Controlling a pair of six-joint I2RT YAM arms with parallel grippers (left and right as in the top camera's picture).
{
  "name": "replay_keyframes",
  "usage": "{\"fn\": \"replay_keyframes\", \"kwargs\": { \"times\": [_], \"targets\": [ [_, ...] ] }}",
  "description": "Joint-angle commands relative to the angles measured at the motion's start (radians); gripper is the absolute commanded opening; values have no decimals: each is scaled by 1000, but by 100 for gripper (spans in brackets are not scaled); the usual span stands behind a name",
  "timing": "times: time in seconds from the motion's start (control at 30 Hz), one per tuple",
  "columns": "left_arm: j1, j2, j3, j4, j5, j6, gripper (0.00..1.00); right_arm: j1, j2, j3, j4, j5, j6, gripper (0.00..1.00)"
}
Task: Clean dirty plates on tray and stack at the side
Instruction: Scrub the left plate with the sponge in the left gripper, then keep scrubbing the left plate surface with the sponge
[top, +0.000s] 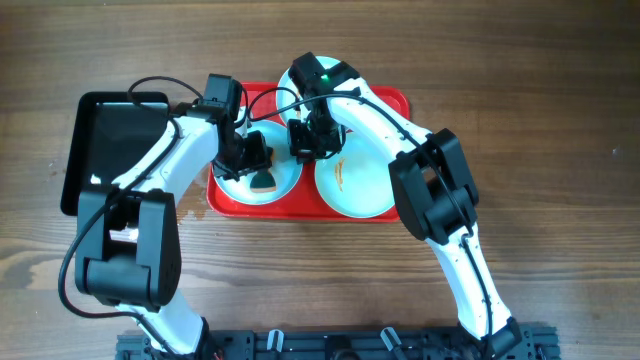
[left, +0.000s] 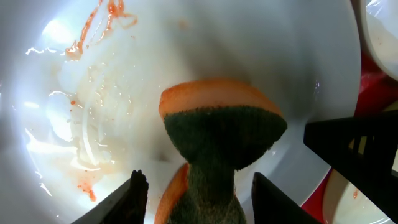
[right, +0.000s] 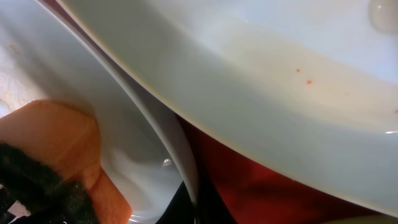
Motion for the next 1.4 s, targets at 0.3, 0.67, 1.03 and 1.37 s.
{"fn": "replay_keyframes", "kwargs": {
  "times": [0.3,0.67,1.03,1.37],
  "targets": [
    [-61,-21,-2,34,-27,1,8,3,14,-18,-2,63,0,4],
    [-56,40,-3,133,-301,-33,4,3,14,-18,-2,63,-1,4],
    [162,66,5,36,-329,-21,4,3,14,-18,-8,63,-3,4],
    [-37,-148,39,-7,-116,-101,4,3,14,-18,-5,63,0,4]
  ]
}}
